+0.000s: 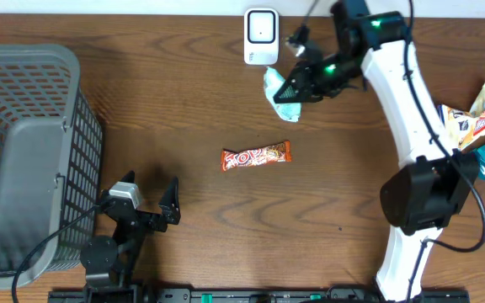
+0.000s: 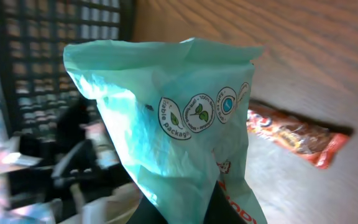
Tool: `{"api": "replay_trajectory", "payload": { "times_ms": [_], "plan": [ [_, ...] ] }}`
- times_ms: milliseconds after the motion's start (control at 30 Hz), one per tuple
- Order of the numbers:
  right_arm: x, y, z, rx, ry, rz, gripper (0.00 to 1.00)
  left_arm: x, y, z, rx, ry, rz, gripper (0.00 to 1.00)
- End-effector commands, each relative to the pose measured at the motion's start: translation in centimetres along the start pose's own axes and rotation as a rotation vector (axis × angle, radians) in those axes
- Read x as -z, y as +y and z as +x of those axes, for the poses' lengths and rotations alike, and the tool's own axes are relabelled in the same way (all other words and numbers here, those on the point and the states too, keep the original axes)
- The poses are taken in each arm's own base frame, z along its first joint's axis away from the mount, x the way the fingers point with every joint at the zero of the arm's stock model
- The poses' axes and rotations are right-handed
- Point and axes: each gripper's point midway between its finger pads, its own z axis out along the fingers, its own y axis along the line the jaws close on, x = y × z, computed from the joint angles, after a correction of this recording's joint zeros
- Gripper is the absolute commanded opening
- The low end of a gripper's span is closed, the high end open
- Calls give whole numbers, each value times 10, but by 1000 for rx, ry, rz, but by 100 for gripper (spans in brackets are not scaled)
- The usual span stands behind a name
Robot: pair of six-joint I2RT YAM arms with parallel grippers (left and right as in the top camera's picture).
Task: Scan the item barcode
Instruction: 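Hold the wet-wipe pack in front of the scanner with the right gripper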
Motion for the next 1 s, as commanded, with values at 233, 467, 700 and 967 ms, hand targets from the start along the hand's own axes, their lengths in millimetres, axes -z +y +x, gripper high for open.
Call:
{"api": "replay_trajectory", "payload": {
  "times_ms": [233, 467, 700, 967],
  "plan": [
    [7, -62, -21, -15, -72, 380, 2, -1, 2, 13, 21, 38, -2, 98],
    [29, -118, -84, 20, -335, 946, 1, -1, 2, 13, 21, 38, -2, 98],
    [1, -138, -133, 101, -467, 1011, 1, -1, 2, 13, 21, 38, -2, 98],
    [-13, -141, -180, 165, -649, 982, 1, -1, 2, 13, 21, 38, -2, 98]
  ]
}}
